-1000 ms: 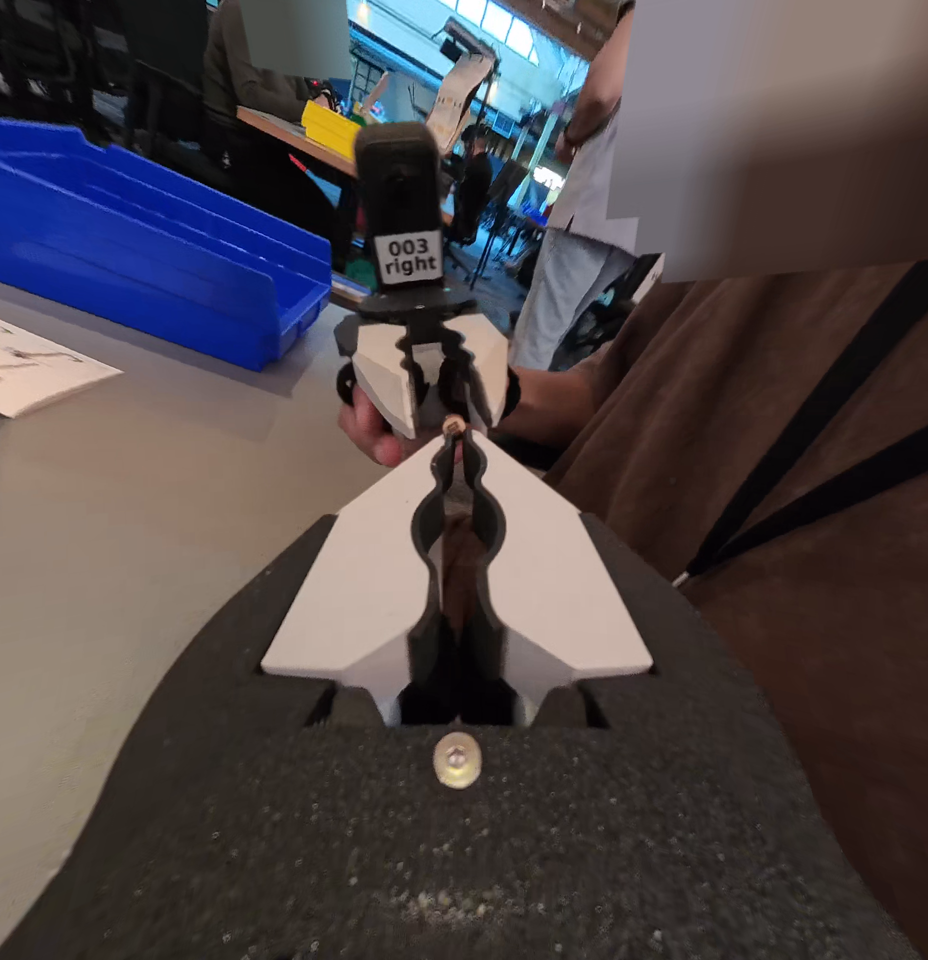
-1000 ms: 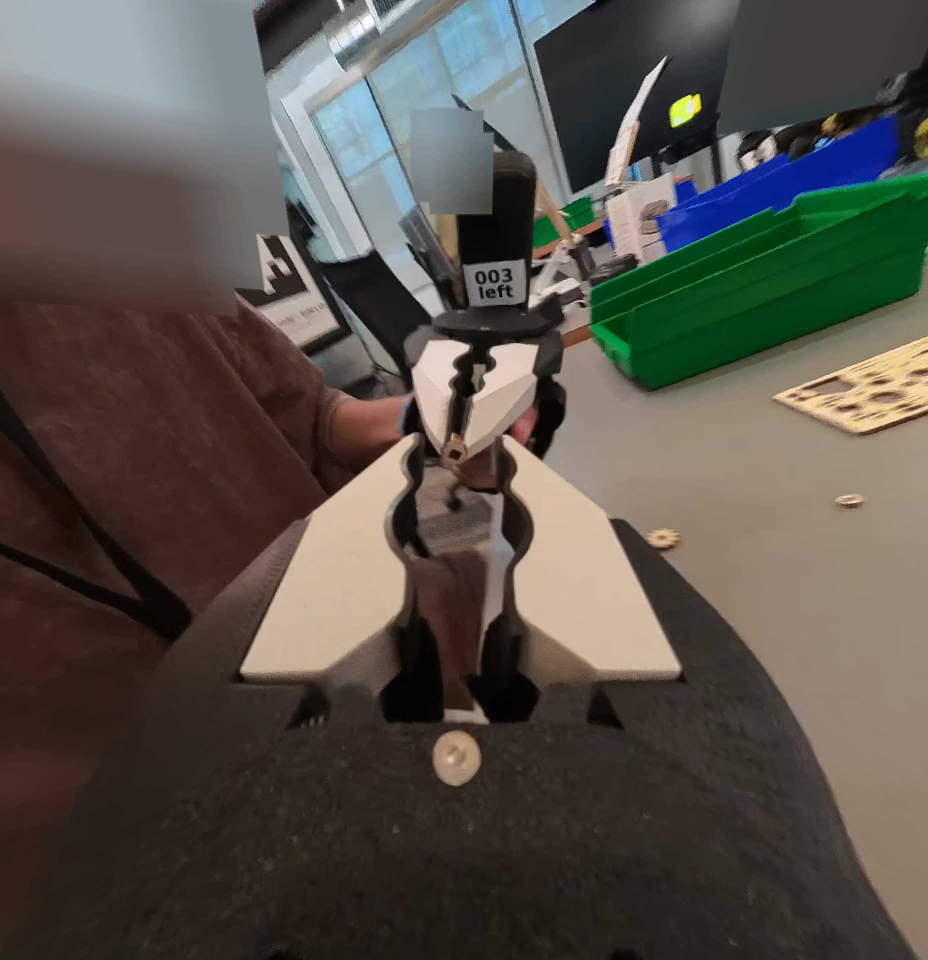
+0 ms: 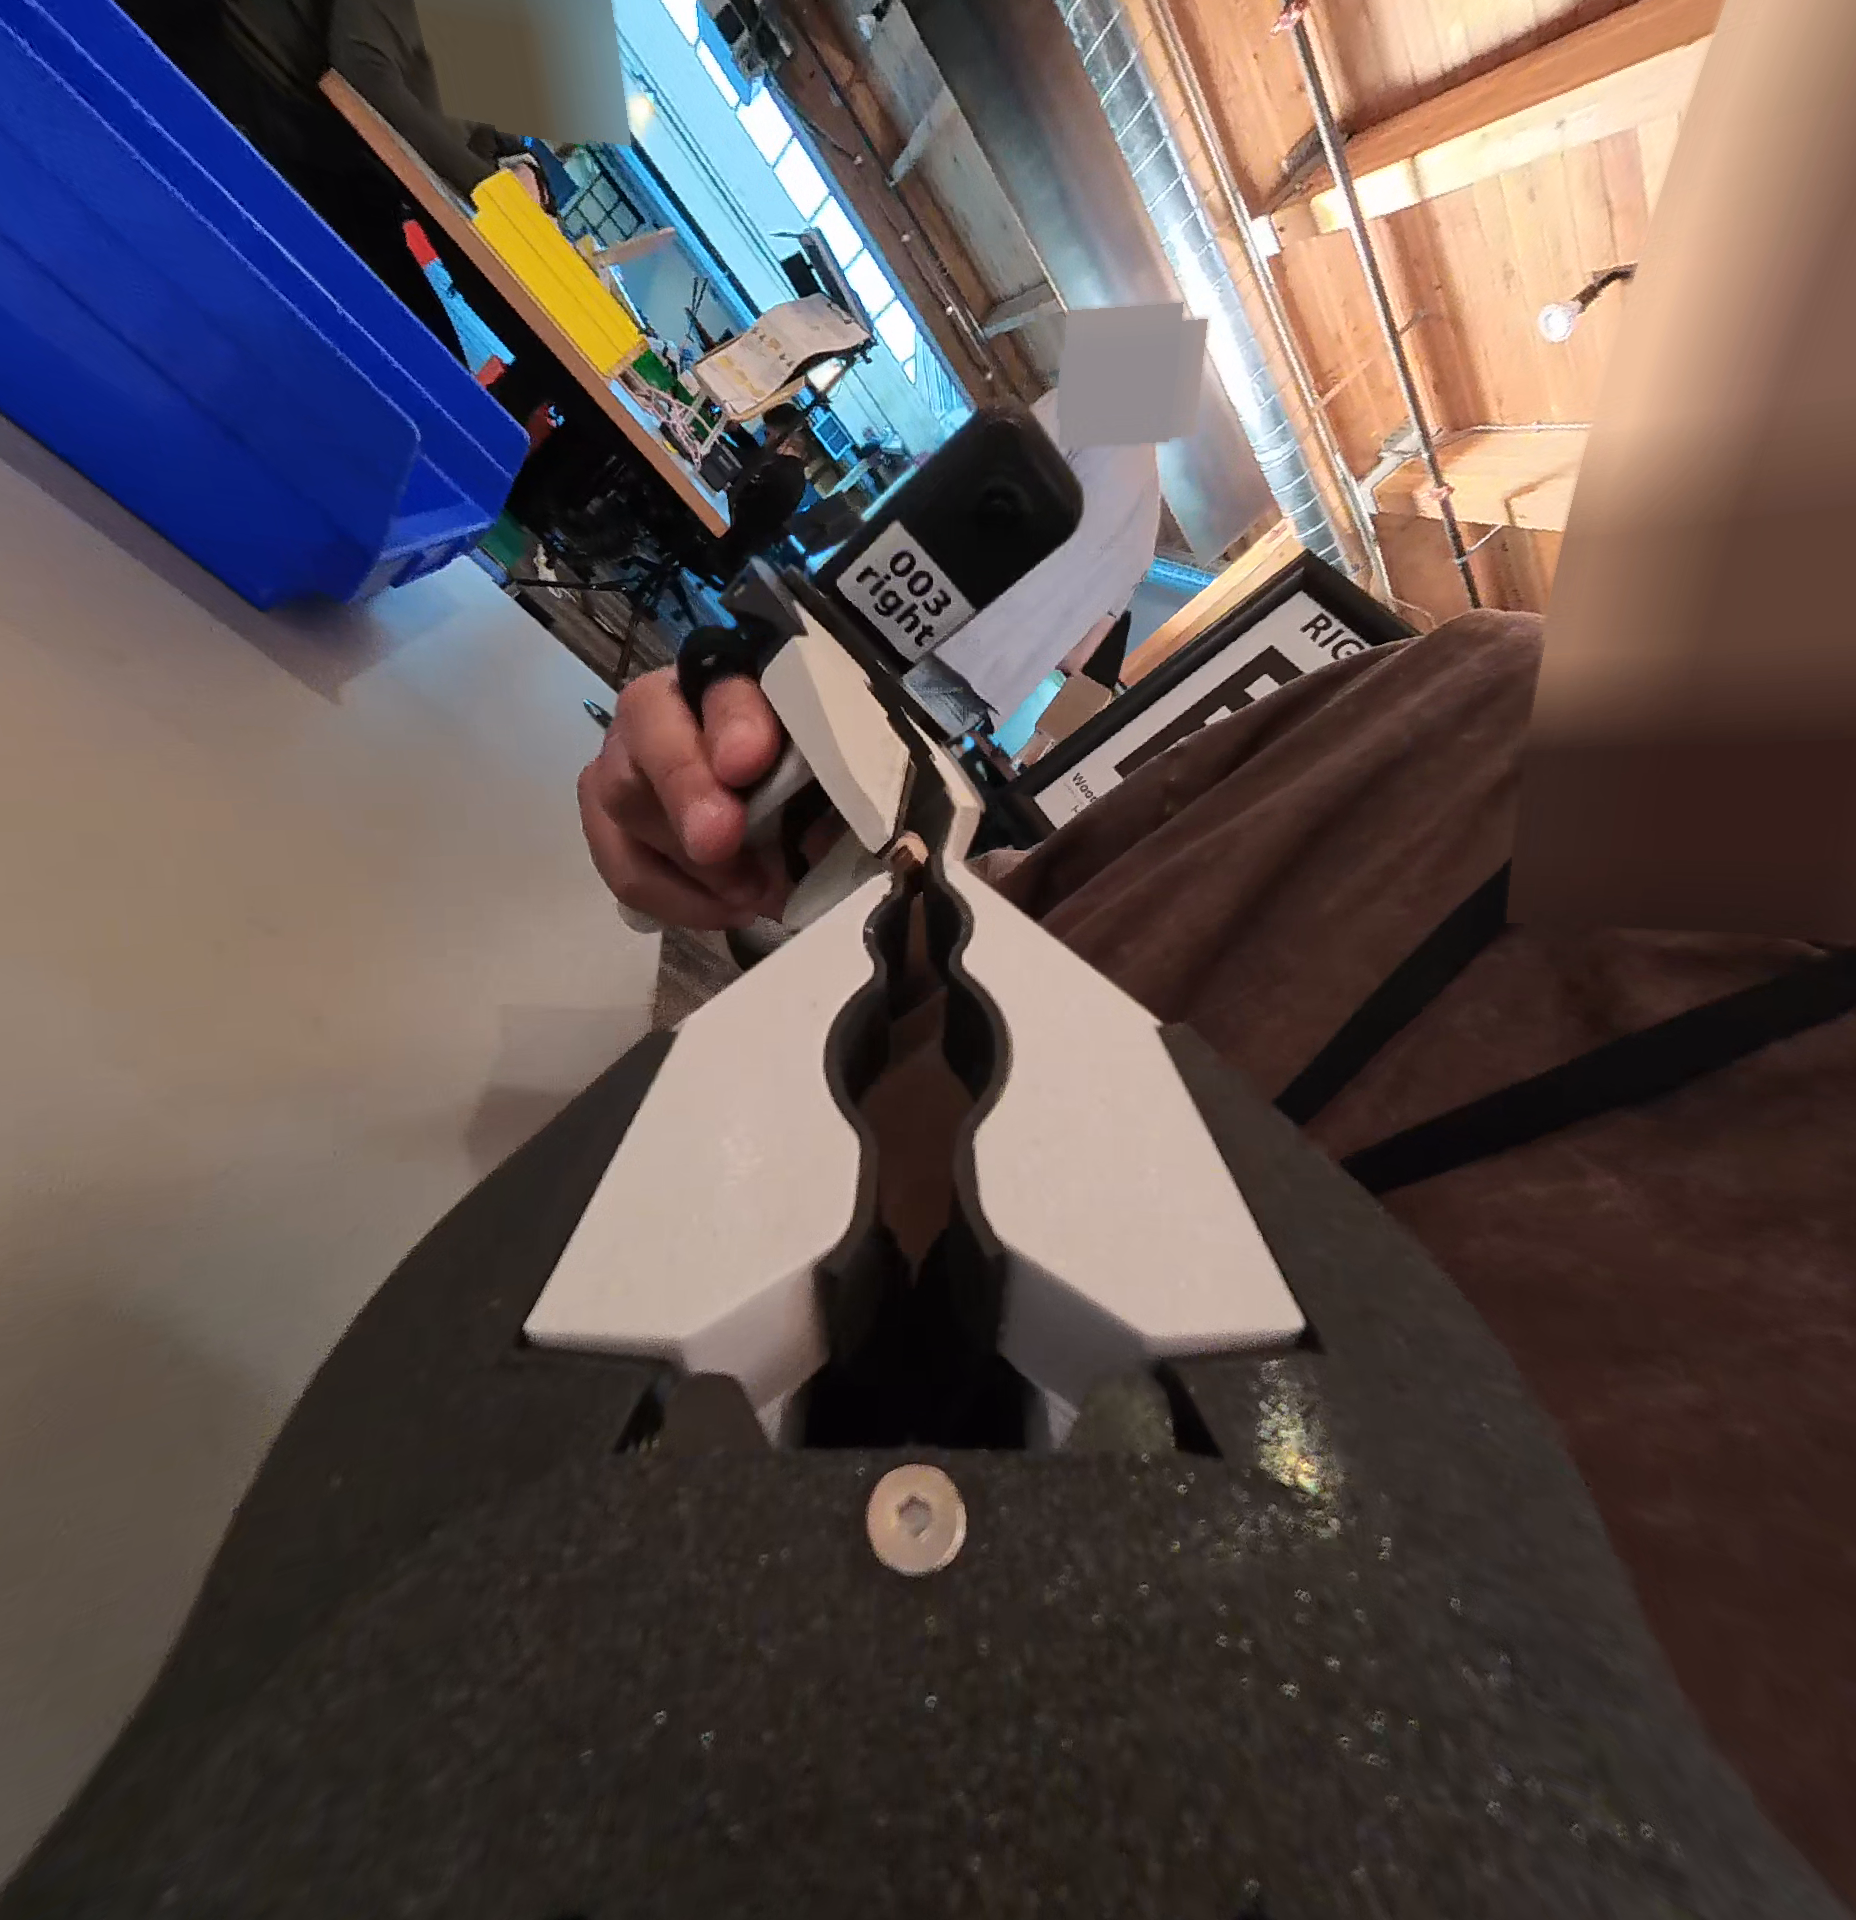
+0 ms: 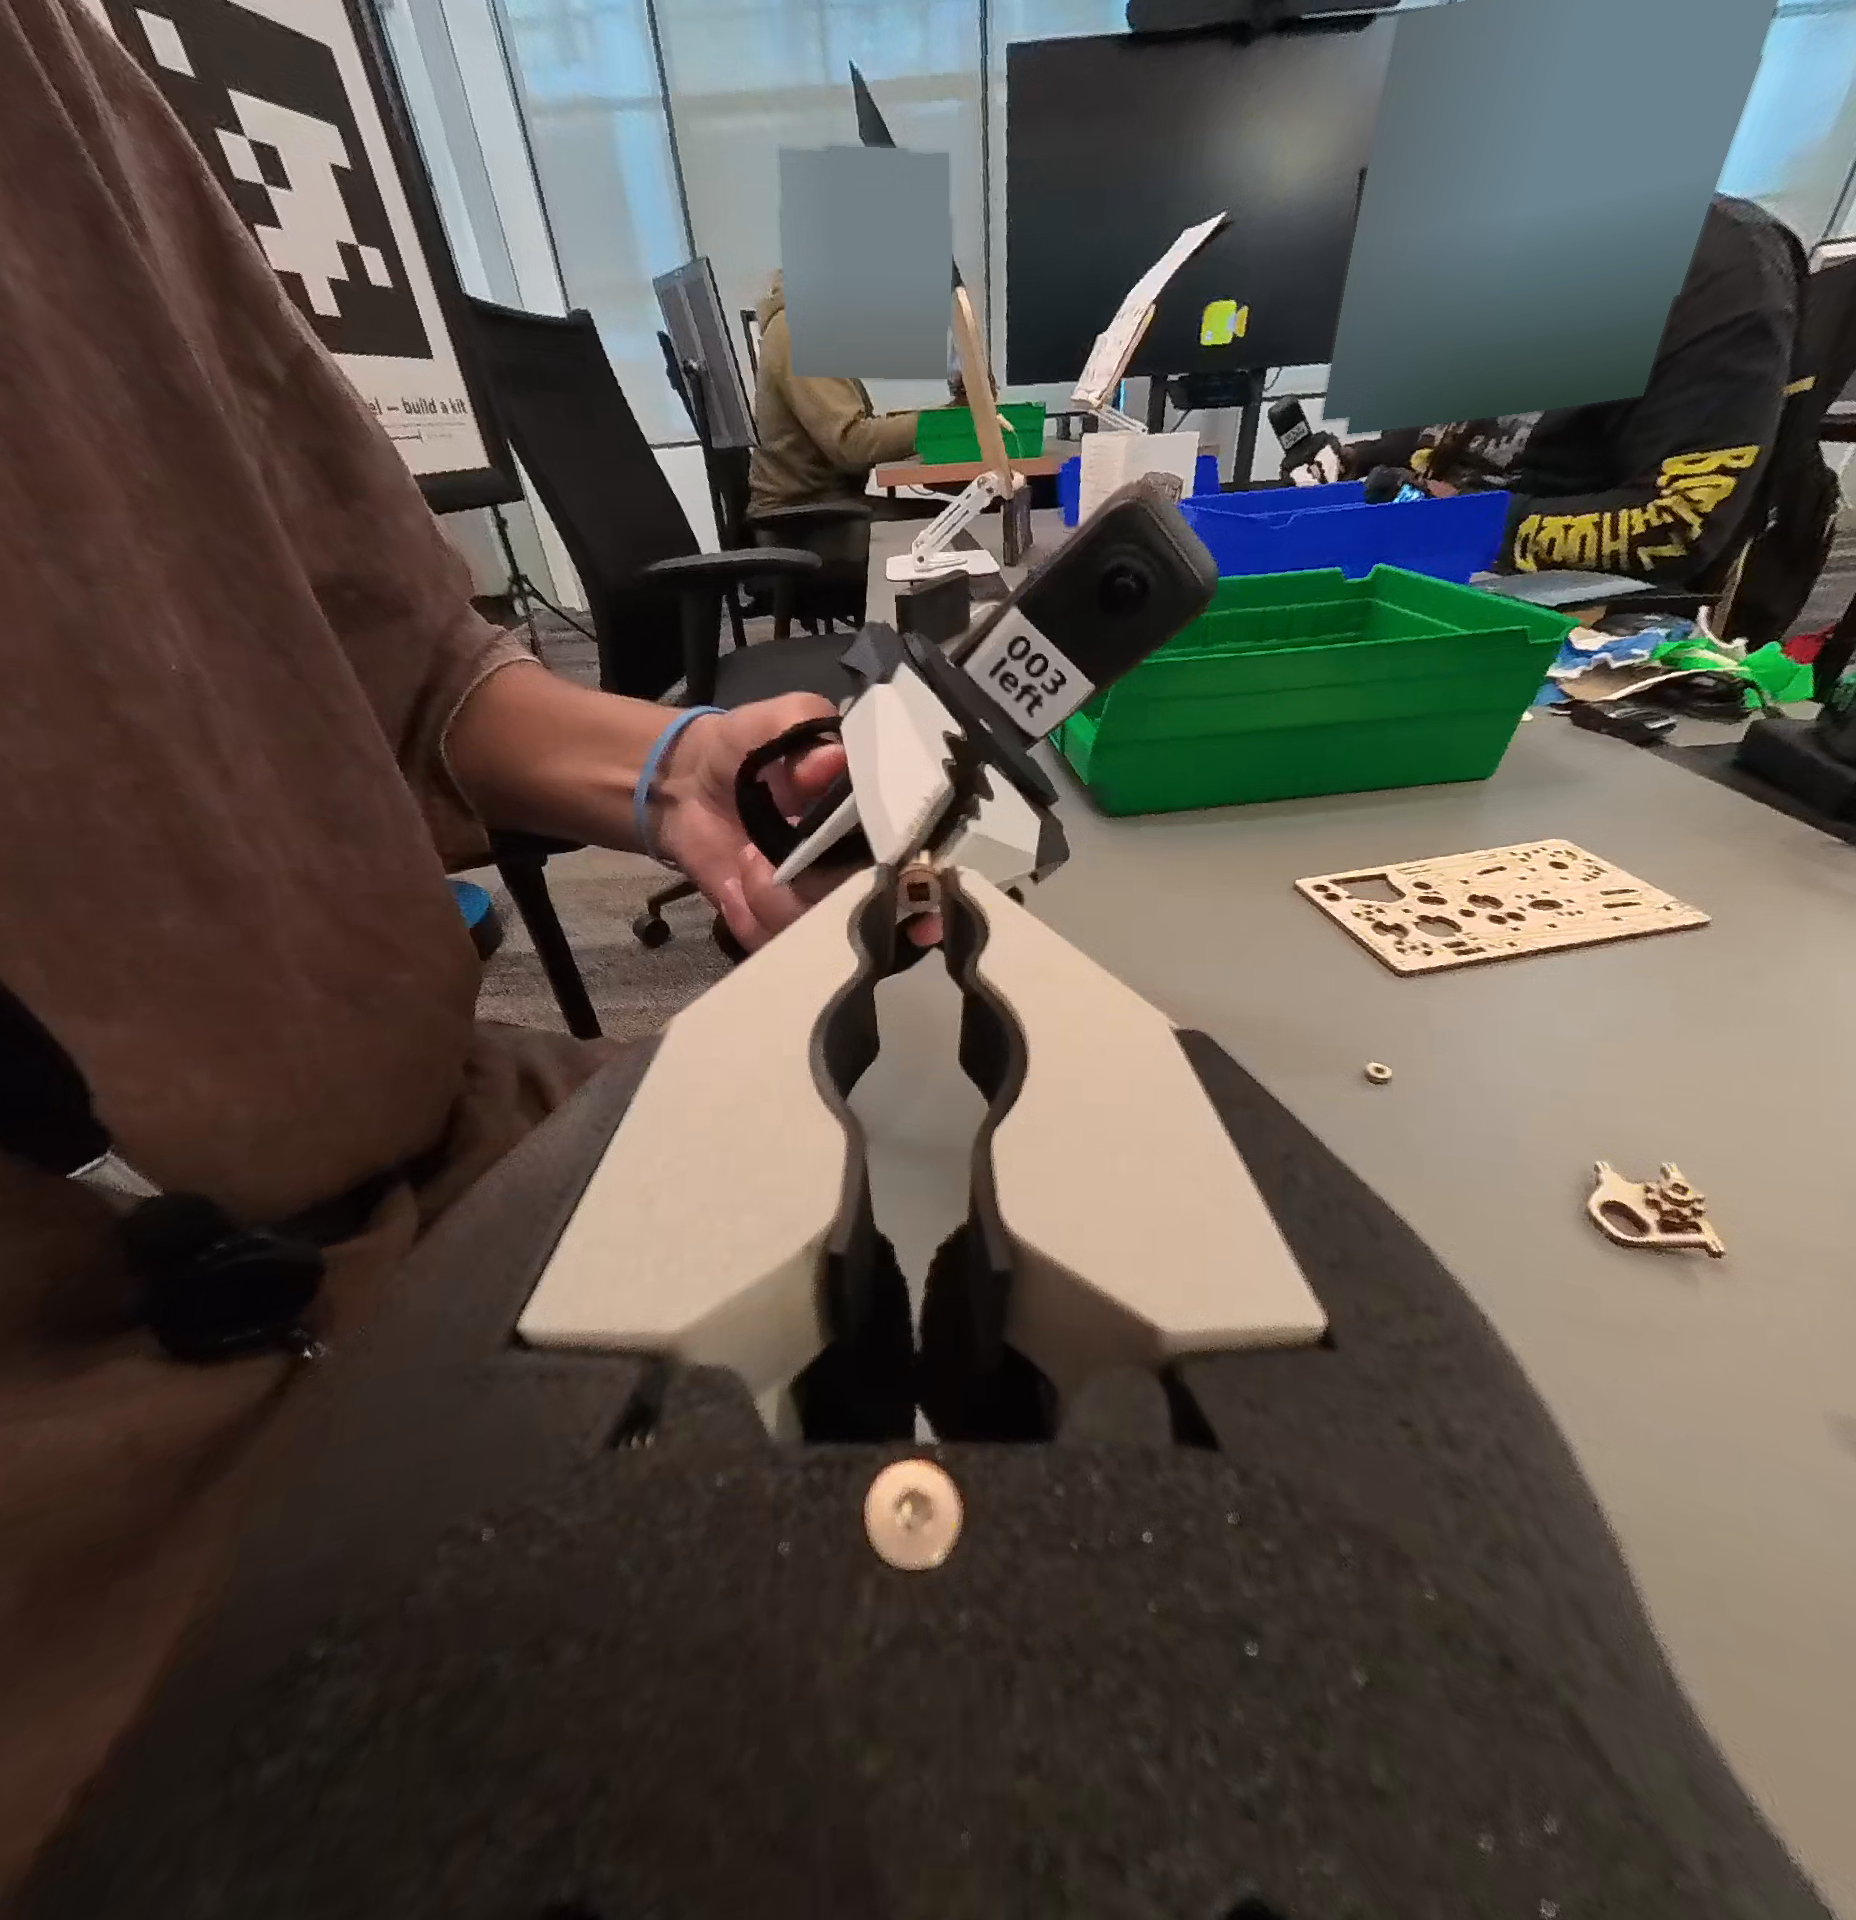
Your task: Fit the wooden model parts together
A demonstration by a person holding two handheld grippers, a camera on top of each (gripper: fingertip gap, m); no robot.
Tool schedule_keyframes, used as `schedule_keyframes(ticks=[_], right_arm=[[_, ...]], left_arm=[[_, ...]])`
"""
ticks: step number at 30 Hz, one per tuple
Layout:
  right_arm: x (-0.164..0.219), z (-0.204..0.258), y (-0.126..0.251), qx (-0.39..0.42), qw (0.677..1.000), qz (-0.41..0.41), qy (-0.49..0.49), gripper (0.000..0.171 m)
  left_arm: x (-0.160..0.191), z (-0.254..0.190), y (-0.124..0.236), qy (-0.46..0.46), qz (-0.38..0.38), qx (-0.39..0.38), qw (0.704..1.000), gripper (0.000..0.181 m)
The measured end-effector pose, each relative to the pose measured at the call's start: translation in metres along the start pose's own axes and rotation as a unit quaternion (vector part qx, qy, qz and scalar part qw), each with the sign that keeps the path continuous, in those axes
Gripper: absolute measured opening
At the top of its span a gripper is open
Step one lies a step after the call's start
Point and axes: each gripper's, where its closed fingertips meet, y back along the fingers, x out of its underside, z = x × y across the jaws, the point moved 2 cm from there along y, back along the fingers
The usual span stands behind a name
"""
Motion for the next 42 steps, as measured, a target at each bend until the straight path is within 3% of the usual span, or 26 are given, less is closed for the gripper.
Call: schedule_keyframes(ticks=[11, 18, 36, 42], right_arm=[[-0.015, 0.010, 0.000, -0.039, 0.996, -0.069, -0.045, 0.007], [-0.013, 0.007, 0.000, -0.025, 0.997, -0.058, -0.034, 0.008], [0.011, -0.031, 0.013, 0.108, 0.991, 0.038, 0.063, 0.009], [0.048, -0.077, 0.041, 0.194, 0.971, 0.137, -0.004, 0.009]], left_arm=[[-0.002, -0.018, -0.004, -0.017, -0.021, 0.052, 0.998, 0.000], [-0.003, -0.016, -0.004, -0.026, -0.018, 0.038, 0.999, 0.000], [-0.003, 0.030, -0.001, 0.002, -0.001, -0.050, 0.999, 0.000], [-0.025, 0.074, 0.003, -0.036, -0.019, -0.141, 0.989, 0.005]])
